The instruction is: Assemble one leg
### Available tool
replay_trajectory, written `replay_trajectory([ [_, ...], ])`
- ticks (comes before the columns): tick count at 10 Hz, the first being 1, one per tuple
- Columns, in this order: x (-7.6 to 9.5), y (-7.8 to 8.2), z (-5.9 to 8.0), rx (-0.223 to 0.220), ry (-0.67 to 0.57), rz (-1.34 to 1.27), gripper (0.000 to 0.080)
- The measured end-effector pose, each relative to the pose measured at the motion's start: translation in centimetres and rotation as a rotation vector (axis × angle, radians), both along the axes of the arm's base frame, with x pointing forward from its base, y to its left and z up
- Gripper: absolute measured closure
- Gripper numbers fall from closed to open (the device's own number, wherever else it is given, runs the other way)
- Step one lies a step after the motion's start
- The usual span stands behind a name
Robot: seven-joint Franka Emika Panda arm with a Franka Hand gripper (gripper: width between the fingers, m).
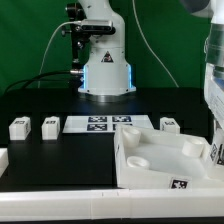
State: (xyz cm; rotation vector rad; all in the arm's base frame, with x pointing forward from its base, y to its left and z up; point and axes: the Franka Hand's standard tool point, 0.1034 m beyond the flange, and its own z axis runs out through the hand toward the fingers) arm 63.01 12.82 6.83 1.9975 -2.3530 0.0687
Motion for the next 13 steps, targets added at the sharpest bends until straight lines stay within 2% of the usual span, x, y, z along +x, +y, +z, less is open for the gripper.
replay_trajectory([
  [4,-0.03,0.10,0.06,0.006,-0.010,-0.086,0.0506],
  [7,-0.04,0.05,-0.03,0.017,-0.008,-0.047,0.0506],
  [8,-0.05,0.06,-0.05,0.017,-0.007,-0.046,0.0279],
  [9,-0.06,0.06,-0.07,0.017,-0.007,-0.043,0.0279],
  [10,-0.06,0.05,-0.08,0.017,-0.007,-0.043,0.0177],
  [13,-0.09,0.04,-0.14,0.016,-0.006,-0.042,0.0151],
])
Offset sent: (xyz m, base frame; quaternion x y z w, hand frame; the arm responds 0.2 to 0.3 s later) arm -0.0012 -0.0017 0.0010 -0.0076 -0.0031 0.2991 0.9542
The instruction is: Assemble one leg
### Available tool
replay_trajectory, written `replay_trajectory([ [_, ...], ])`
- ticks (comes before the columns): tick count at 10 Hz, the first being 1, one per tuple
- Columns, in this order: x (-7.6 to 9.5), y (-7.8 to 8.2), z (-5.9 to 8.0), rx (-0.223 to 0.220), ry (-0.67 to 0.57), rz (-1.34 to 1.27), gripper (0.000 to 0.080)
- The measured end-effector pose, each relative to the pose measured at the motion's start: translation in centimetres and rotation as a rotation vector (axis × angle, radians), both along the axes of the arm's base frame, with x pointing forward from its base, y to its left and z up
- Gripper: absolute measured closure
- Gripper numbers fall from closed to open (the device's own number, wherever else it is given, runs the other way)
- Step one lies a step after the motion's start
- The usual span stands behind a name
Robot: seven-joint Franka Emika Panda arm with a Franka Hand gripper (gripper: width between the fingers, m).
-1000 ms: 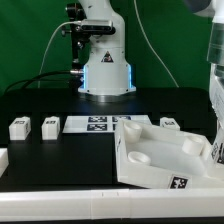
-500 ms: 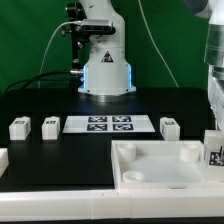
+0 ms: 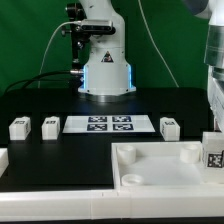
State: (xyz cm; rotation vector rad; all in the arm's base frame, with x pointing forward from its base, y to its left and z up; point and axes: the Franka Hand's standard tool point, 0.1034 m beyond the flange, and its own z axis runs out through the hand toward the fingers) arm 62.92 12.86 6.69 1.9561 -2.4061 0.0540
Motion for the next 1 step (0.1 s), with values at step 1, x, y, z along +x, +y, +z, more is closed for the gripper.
replay_trajectory([
  [1,-0.01,0.00,-0.02,0.000,0.000,0.000,0.0151],
])
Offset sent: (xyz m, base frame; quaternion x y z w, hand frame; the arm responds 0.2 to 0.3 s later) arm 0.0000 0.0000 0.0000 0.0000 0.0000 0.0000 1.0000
